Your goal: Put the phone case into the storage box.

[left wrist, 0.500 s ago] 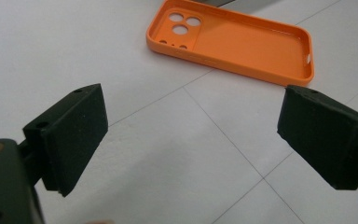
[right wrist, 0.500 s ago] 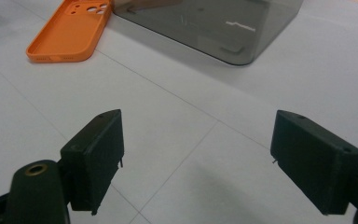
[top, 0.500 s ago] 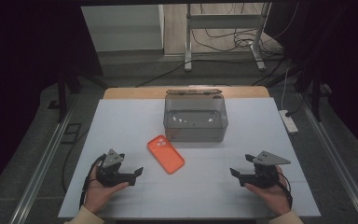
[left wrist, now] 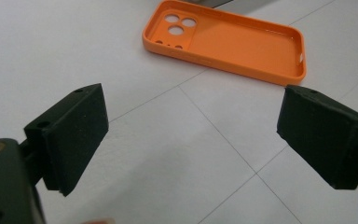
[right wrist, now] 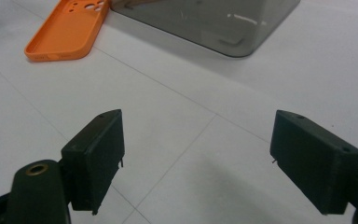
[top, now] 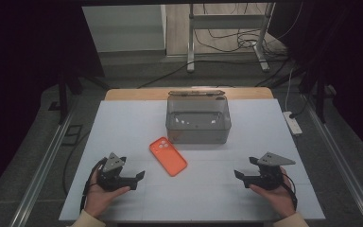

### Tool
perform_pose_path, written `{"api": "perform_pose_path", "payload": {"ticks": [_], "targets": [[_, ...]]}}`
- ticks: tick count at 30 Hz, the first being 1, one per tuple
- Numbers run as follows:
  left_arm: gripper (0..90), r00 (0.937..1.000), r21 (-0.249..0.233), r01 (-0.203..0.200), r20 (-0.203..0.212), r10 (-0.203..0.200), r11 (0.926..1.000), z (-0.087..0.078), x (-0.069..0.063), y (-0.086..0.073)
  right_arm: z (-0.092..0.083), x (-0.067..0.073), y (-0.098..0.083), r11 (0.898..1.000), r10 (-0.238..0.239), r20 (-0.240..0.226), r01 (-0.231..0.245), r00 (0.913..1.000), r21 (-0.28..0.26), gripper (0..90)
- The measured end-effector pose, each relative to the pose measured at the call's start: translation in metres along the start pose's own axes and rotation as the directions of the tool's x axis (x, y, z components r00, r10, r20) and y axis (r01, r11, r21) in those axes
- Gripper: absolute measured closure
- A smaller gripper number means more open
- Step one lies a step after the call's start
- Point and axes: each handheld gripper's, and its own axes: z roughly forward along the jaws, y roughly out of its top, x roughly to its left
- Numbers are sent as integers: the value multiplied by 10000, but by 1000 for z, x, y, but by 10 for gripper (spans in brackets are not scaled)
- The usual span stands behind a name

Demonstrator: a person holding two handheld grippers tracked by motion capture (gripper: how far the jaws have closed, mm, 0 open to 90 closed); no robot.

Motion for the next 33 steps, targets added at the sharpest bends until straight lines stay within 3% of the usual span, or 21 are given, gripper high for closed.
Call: {"api": "perform_pose_path", "payload": {"ticks": [7, 12, 19, 27, 33], "targets": [[89, 9998, -17, 106, 167, -106, 9999, -2, 1, -2, 2, 5, 2, 9999, -66, 104, 65, 9999, 86, 179], [93, 9998, -118, -93, 185, 95, 9999, -2, 0, 1, 4, 5, 1, 9998, -57, 55, 55, 10000, 192, 180], [93, 9998, -19, -20, 196, 20, 10000, -1, 0, -1, 1, 2, 1, 10000, 51, 345, -50, 9994, -34, 199], [94, 9995, 15, 73, 304, -74, 10000, 0, 1, 0, 3, 8, 4, 10000, 31, 32, -31, 10000, 22, 197], [94, 9996, 5, 41, 285, -41, 10000, -1, 1, -1, 4, 7, 3, 9999, 100, 50, -101, 9999, 71, 203]]}}
